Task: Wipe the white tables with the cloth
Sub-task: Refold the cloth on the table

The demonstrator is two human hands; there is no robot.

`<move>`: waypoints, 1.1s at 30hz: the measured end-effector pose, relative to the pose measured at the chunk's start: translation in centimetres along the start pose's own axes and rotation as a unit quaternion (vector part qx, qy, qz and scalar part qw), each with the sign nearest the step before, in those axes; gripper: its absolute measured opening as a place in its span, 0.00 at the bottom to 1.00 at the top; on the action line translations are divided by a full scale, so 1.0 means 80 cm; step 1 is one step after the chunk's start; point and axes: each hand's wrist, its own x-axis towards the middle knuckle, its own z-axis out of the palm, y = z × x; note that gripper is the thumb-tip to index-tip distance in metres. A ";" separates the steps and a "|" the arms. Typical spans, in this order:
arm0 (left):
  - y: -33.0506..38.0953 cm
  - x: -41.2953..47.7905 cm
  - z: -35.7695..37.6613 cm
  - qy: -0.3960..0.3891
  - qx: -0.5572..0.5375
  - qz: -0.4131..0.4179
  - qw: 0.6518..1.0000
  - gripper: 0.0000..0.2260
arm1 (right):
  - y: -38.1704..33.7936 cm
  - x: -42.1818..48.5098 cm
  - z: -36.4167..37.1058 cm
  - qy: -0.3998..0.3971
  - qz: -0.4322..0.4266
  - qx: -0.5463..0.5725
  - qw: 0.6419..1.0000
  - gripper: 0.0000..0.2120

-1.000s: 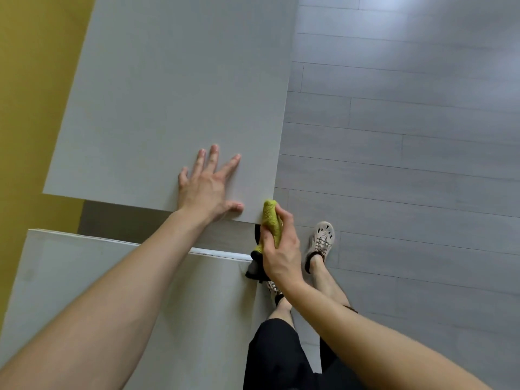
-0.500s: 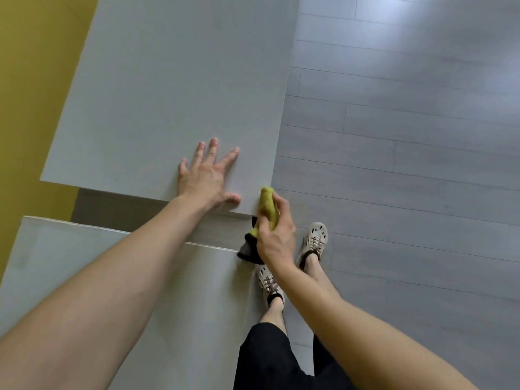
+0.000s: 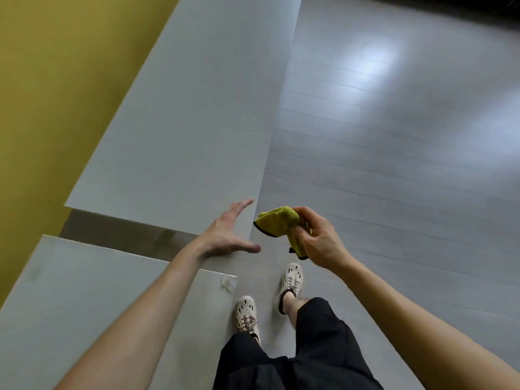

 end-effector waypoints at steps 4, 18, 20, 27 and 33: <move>0.045 -0.009 -0.020 0.058 -0.137 0.004 0.989 0.41 | -0.060 0.039 -0.030 -0.047 -0.034 0.072 0.996 0.11; 0.060 -0.030 -0.103 0.380 -0.197 -0.075 0.901 0.24 | -0.205 0.269 0.027 -0.299 -0.285 -0.149 0.899 0.11; 0.057 -0.042 -0.103 0.410 -0.177 -0.122 0.886 0.32 | -0.244 0.290 0.052 -0.349 -0.343 -0.177 0.854 0.12; 0.039 -0.054 -0.062 0.577 -0.296 -0.203 0.734 0.27 | -0.333 0.301 0.167 -0.500 -0.406 -0.217 0.734 0.09; -0.006 -0.075 -0.073 0.691 -0.332 -0.237 0.597 0.15 | -0.321 0.290 0.263 -0.526 -0.350 -0.178 0.755 0.09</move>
